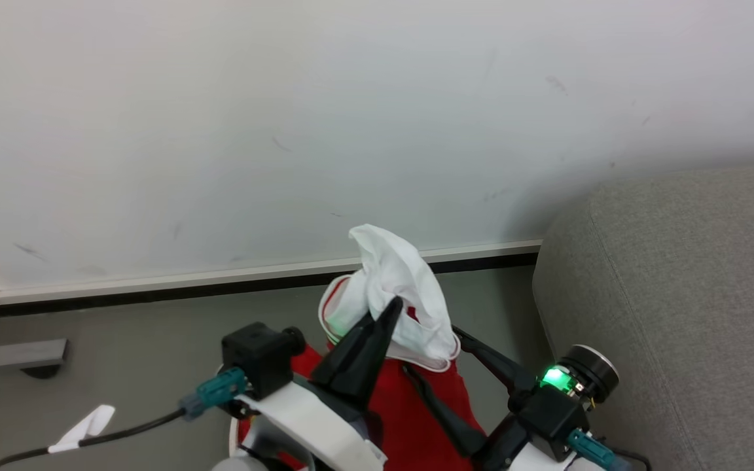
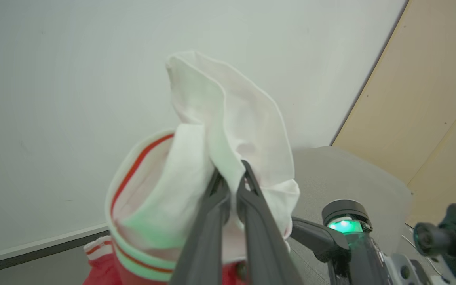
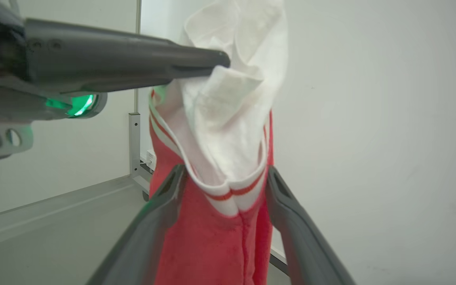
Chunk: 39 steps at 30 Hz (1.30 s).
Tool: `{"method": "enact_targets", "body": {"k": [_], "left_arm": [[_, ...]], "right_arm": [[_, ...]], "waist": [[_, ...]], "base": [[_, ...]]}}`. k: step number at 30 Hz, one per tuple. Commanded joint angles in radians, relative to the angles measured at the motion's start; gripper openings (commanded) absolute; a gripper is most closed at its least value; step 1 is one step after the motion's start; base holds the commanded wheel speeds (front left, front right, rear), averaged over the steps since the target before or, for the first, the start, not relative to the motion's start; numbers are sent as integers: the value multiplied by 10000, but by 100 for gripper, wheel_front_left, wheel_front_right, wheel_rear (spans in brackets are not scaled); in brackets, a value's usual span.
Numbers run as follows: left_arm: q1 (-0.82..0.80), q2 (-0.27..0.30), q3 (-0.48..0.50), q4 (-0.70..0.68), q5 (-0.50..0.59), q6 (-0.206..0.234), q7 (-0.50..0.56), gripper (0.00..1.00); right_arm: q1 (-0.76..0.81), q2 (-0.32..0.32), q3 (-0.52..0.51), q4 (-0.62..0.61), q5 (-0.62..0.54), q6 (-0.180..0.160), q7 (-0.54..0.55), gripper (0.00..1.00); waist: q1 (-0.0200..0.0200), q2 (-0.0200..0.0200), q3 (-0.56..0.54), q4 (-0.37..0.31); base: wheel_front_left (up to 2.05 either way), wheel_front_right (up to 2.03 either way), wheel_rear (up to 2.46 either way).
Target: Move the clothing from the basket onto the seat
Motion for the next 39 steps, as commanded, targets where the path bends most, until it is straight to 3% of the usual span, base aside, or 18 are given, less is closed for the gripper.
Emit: {"method": "enact_targets", "body": {"k": [1, 5, 7, 18, 19, 20, 21, 22, 27, 34, 39], "left_arm": [[93, -16, -46, -95, -33, -17, 24, 0], [188, -47, -378, -361, -95, -161, 199, 0], [223, -43, -489, -470, -98, -181, 285, 0], [425, 157, -333, -187, 136, 181, 131, 2], [448, 114, -300, -105, 25, 191, 110, 30], [443, 112, -273, 11, -13, 220, 106, 49], [448, 124, -252, 141, -44, 228, 83, 95], [461, 129, -233, 258, -70, 239, 37, 100], [515, 136, -315, 745, -60, 167, -86, 100], [471, 158, -389, 1076, 7, 110, -272, 100], [357, 116, -482, 1182, 65, 68, -374, 100]], "right_arm": [[-170, -40, 37, 112, 125, -21, -35, 100], [-415, 173, -34, 693, 343, -21, -21, 100], [-440, 316, 24, 1140, 686, -21, -16, 0], [-265, 485, -424, 1549, 1968, -23, -18, 0], [-174, 490, -513, 1529, 2154, -23, -16, 0], [-103, 481, -596, 1506, 2323, -23, -16, 0], [-63, 459, -690, 1482, 2525, -23, -16, 0], [-25, 441, -841, 1424, 2729, -23, -18, 0], [199, 212, -1619, 1250, 3172, -23, -18, 0], [308, -224, -2854, 1038, 2980, -23, -19, 0], [340, -337, -3201, 844, 2799, -23, -19, 0]], "waist": [[0, -1, -11, 15], [0, -1, -47, 78], [0, -1, -66, 138], [0, -1, -61, 265], [0, -1, -64, 264], [0, -1, -66, 255], [0, -1, -63, 235], [0, -1, -60, 199], [0, -1, 4, -71], [0, -1, 148, -651], [0, -1, 230, -1239]], "base": [[0, 0, 0], [0, 0, 0], [0, 0, 0], [0, 0, 0], [0, 0, 0], [0, 0, 0], [0, 0, 0], [0, 0, 0], [0, 0, 0], [0, 0, 0], [0, 0, 0]]}}
